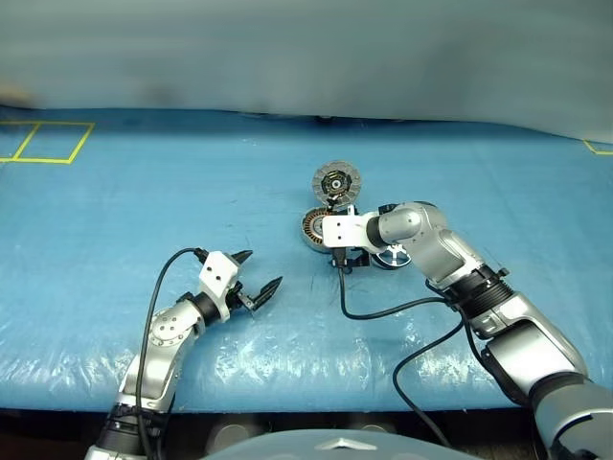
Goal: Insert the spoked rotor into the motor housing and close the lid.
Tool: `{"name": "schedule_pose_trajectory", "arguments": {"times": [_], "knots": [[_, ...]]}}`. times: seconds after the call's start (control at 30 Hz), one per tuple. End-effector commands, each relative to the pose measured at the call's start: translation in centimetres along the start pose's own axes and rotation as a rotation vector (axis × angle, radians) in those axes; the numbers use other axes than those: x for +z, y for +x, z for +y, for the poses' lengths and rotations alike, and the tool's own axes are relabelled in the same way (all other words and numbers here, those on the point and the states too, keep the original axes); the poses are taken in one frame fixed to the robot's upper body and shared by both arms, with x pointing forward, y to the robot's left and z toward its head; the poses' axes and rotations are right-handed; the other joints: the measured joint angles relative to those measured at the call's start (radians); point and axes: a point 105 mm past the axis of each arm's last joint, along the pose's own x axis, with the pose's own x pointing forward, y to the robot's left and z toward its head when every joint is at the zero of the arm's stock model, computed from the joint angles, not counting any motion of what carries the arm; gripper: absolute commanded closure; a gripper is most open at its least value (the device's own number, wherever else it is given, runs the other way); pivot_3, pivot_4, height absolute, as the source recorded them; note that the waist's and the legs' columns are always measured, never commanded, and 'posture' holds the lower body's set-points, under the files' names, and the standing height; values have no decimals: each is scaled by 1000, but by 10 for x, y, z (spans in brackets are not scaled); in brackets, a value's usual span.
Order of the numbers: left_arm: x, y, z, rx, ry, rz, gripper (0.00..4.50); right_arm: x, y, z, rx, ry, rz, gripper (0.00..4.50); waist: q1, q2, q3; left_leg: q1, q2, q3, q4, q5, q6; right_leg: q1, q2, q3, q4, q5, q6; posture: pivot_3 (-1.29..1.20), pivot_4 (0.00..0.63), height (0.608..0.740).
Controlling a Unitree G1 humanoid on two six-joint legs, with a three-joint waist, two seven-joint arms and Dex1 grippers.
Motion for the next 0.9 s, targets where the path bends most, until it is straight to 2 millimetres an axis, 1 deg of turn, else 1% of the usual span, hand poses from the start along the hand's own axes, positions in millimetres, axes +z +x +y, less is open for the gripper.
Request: {"name": "schedule_pose_trajectory", "arguments": {"times": [0.03,0.13,0.23,0.33,0.4,0.43,0.5,0.6,0.63,0.67,0.73,0.8,0.9], "knots": [[9,-1,1,10,20,-38,29,5,2,2,22,-22,-2,0,0,0,0,0,0,0,0,0,0,0,0,0,0,0,0,0,150,740],[9,-2,3,17,26,-37,29,-4,8,8,61,4,27,0,-1,0,0,1,0,0,0,0,0,0,0,0,0,0,0,0,150,740],[10,-3,5,25,31,-38,29,-12,13,12,89,39,45,0,-2,0,0,4,0,0,-1,0,0,3,0,0,0,0,0,0,150,740],[10,-4,7,32,33,-39,0,-19,17,15,103,46,71,576,-4,0,0,12,0,0,-1,0,0,6,0,0,-1,0,0,0,150,740],[10,-5,8,37,34,-39,0,-21,18,17,111,40,80,1170,-3,0,0,13,0,-1,-1,0,0,7,-1,0,0,0,-1,0,150,740],[10,-5,9,40,35,-38,0,-21,19,18,118,37,81,1170,-1,0,0,13,0,-1,-1,0,0,7,-1,0,0,1,-1,0,150,740],[10,-6,10,46,36,-38,0,-20,20,22,134,29,77,1170,0,0,0,13,0,-2,-1,0,-1,7,-1,0,0,2,-2,0,150,740],[10,-7,11,54,37,-37,0,-16,21,24,138,17,66,1717,0,0,0,13,0,-2,-1,0,-1,7,-1,0,0,2,-2,0,150,740],[10,-7,11,55,37,-37,0,-15,21,25,138,13,62,1983,0,1,-1,13,0,-2,-1,0,-1,7,-1,0,0,2,-2,0,150,740],[9,-7,11,57,36,-36,0,-12,22,26,138,8,50,1983,0,0,-1,13,0,-2,-2,0,-1,6,-2,0,-1,2,-2,0,150,740],[9,-7,11,61,36,-35,0,-7,21,29,141,3,27,2321,-2,1,-1,13,0,-2,-2,0,-1,6,-2,0,-1,2,-2,0,150,740],[9,-8,12,67,36,-34,0,-1,21,31,130,-7,7,2391,-3,1,-1,12,0,-2,-3,0,-1,6,-2,0,-2,2,-2,0,150,740],[8,-11,14,76,37,-28,0,15,21,37,97,-22,-43,2391,-5,1,-1,12,0,-2,-4,-1,-1,5,-2,0,-3,2,-3,0,150,740]]}}
